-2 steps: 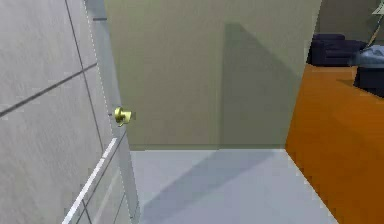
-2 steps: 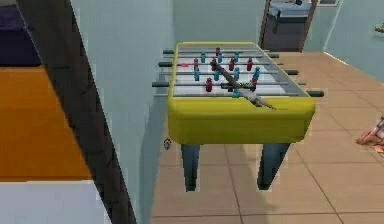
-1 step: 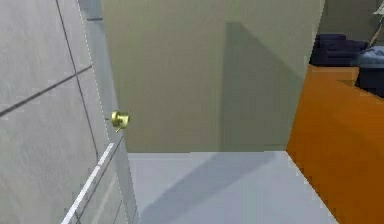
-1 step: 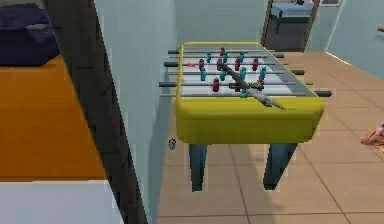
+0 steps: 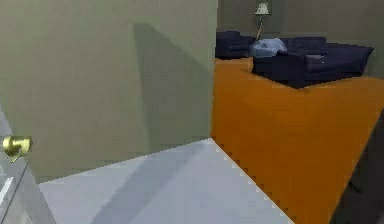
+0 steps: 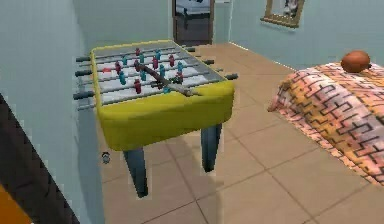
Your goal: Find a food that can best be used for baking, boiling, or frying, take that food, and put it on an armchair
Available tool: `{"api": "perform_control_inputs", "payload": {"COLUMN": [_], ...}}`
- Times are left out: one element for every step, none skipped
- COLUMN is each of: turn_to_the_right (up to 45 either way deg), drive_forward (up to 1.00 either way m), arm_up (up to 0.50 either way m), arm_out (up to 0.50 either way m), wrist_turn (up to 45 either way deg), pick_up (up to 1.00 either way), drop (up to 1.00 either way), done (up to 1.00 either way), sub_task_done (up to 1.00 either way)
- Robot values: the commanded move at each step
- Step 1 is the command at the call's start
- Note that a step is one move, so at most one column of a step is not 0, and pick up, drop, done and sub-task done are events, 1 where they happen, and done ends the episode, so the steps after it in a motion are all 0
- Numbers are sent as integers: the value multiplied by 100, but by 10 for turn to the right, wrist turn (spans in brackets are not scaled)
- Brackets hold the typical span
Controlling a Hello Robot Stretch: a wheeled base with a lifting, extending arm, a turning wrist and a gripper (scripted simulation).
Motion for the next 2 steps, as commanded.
{"api": "perform_control_inputs", "payload": {"turn_to_the_right": [0, 180], "drive_forward": [65, 0], "arm_up": [0, 0], "arm_out": [0, 0], "wrist_turn": [0, 0], "pick_up": [0, 0], "drop": [0, 0], "done": [0, 0], "sub_task_done": [0, 0]}}
